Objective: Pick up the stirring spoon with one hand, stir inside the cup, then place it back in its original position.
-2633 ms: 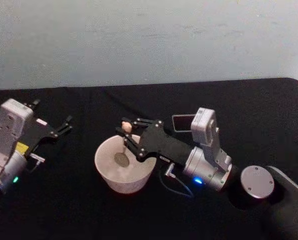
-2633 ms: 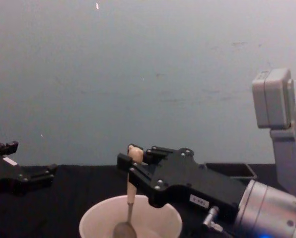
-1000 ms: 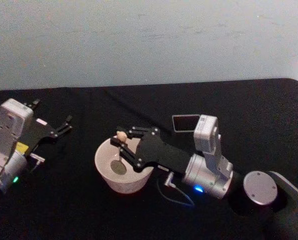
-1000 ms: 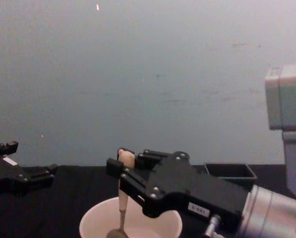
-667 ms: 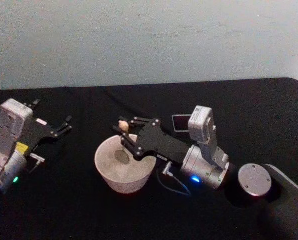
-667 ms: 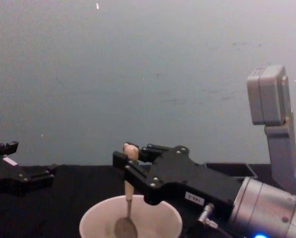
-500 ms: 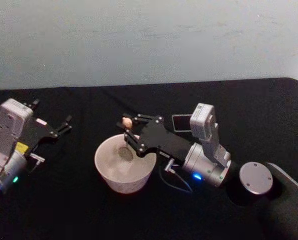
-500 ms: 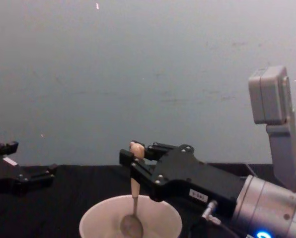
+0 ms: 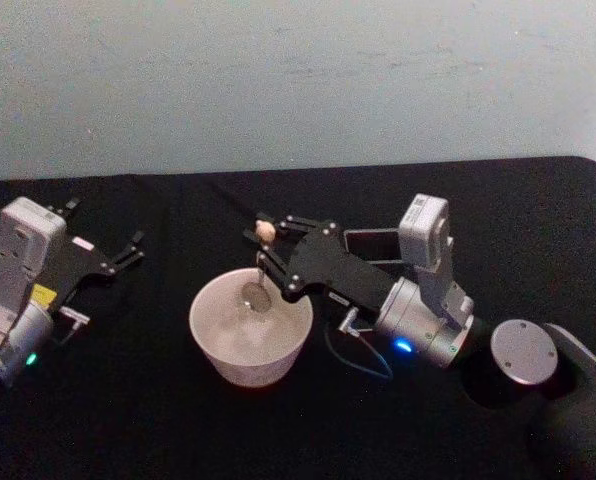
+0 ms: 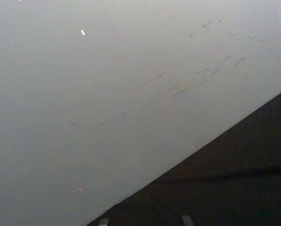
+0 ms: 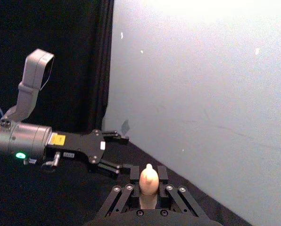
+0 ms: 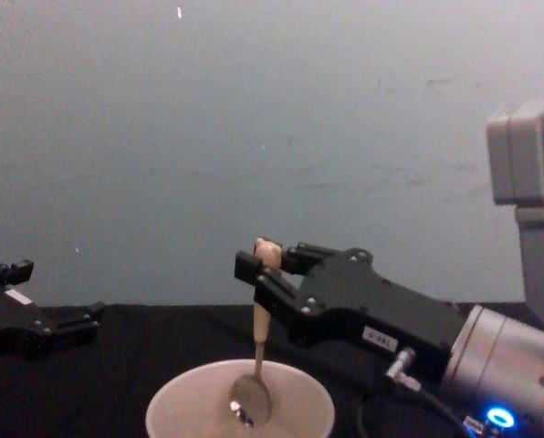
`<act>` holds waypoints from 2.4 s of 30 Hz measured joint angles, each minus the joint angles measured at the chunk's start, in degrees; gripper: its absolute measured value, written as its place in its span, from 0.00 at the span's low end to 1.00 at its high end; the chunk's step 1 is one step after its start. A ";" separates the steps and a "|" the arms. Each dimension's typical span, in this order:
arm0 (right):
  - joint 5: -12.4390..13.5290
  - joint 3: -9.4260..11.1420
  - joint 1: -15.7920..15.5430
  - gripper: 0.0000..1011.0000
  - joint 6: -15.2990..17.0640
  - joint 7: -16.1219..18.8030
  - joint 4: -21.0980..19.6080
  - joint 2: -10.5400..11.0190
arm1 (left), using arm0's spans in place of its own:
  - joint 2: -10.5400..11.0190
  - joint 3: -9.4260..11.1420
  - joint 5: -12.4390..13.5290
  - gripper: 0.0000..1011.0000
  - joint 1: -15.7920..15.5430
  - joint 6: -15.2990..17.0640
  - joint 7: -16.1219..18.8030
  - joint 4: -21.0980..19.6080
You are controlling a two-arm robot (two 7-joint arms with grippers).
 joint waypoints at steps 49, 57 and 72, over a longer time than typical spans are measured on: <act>8.03 11.53 -7.42 0.21 9.32 -5.83 -22.89 12.30 | 0.00 0.00 0.00 0.99 0.00 0.00 0.00 0.00; 8.35 12.12 -9.04 0.21 12.67 -7.77 -24.14 12.68 | 0.00 0.00 0.00 0.99 0.00 0.00 0.00 0.00; 9.44 11.92 -9.68 0.21 17.58 -9.91 -23.42 11.92 | 0.00 0.00 0.00 0.99 0.00 0.00 0.00 0.00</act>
